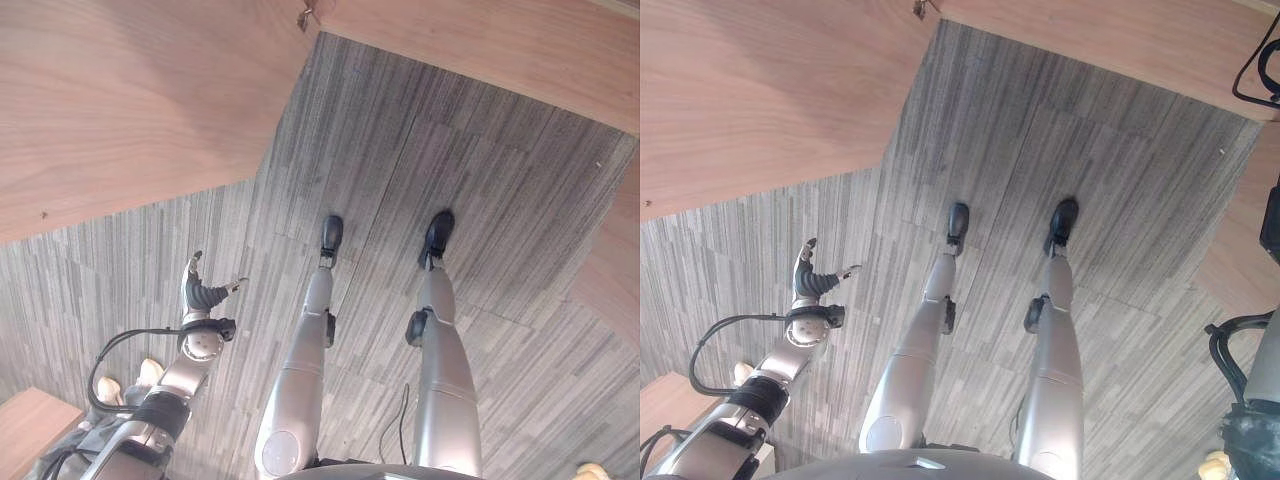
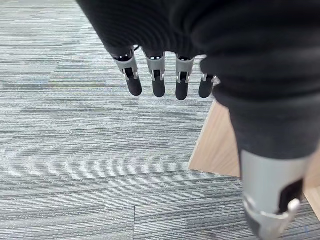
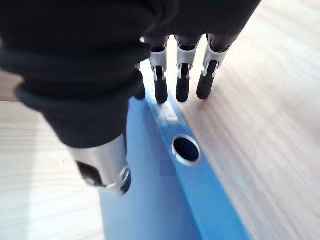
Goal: Put the empty folder in the office cabinet
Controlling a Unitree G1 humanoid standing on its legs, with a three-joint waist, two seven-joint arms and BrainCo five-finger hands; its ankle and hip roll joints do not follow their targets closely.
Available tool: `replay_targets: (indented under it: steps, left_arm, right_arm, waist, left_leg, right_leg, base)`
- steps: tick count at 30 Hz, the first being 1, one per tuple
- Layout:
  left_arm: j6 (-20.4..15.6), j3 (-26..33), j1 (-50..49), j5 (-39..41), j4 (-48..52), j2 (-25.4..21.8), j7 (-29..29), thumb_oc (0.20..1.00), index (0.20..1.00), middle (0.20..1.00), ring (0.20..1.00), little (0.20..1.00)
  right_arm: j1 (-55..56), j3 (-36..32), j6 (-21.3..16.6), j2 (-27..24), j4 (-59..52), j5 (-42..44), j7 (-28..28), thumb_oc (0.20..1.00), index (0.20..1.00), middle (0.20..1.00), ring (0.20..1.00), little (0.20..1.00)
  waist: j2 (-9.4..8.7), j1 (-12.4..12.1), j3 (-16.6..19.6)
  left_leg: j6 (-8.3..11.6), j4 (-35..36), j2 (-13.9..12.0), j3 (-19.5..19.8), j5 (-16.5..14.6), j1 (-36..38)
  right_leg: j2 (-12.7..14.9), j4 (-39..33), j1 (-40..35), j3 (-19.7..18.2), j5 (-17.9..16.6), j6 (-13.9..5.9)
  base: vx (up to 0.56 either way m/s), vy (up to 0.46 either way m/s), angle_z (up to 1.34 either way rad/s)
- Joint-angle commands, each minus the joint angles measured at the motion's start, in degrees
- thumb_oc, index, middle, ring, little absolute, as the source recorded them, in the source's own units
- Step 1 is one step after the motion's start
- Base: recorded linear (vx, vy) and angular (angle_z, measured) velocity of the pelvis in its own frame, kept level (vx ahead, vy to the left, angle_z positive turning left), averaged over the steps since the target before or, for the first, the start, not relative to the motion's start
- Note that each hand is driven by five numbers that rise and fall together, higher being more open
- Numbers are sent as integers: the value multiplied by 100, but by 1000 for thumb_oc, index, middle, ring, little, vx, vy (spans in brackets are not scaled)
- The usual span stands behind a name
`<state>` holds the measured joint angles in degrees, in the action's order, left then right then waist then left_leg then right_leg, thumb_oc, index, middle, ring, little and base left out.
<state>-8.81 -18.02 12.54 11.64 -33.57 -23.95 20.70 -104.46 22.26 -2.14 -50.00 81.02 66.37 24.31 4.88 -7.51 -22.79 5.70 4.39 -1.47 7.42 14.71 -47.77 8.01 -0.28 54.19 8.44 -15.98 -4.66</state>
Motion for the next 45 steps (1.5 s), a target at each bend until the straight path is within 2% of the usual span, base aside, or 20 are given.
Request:
replay_targets:
  steps: [1,12,26,29,36,41,45]
  left_arm:
    - [2,-10,-153,236,117,-503,91,1000,1000,1000,1000,1000]
    - [37,71,-150,267,315,-515,214,1000,1000,1000,1000,1000]
    - [7,109,-46,305,144,-504,313,1000,1000,1000,1000,1000]
    - [-18,84,66,349,1,-501,326,1000,1000,1000,1000,1000]
    - [-80,8,94,287,-297,-525,162,1000,1000,1000,1000,1000]
    - [-105,-99,70,264,-219,-555,94,1000,1000,1000,1000,1000]
    - [-102,-103,-5,319,-11,-585,47,1000,1000,1000,1000,1000]
  right_arm:
    - [-420,618,-126,-95,273,-214,109,200,200,200,200,200]
    - [-394,425,-191,-31,276,-295,474,200,200,200,200,200]
    - [-313,455,-308,220,0,-346,492,200,200,200,200,200]
    - [-337,569,-295,373,-101,-422,391,200,200,200,200,200]
    - [-583,1517,18,752,-410,-728,-427,200,200,200,200,200]
    - [-680,1704,31,811,-347,-692,-580,200,200,200,200,200]
    - [-720,1558,26,781,-58,-746,-471,200,200,200,200,200]
  waist:
    - [-210,-291,0]
    - [-189,-231,-1]
    - [-198,-221,-40]
    - [-212,-251,-53]
    - [-257,-404,-20]
    - [-227,-472,2]
    - [-162,-481,4]
  left_leg:
    - [507,61,-379,279,-1184,1244]
    - [523,61,-390,259,-1189,1205]
    - [564,61,-451,237,-1148,1165]
    - [569,61,-481,251,-1110,1147]
    - [588,61,-561,265,-978,1126]
    - [593,61,-580,257,-930,1171]
    - [581,61,-573,263,-947,1227]
  right_leg:
    - [-153,250,-242,241,1185,-397]
    - [-188,138,-271,230,1162,-399]
    - [-249,159,-177,209,1212,-376]
    - [-271,202,-120,202,1243,-366]
    - [-322,334,46,166,1305,-338]
    - [-339,403,64,169,1346,-322]
    - [-341,424,29,179,1363,-313]
  base:
    - [0,0,0]
    - [0,0,0]
    - [6,-3,-1]
    - [15,-15,-3]
    - [10,-28,-6]
    - [1,-6,-2]
    - [0,0,0]
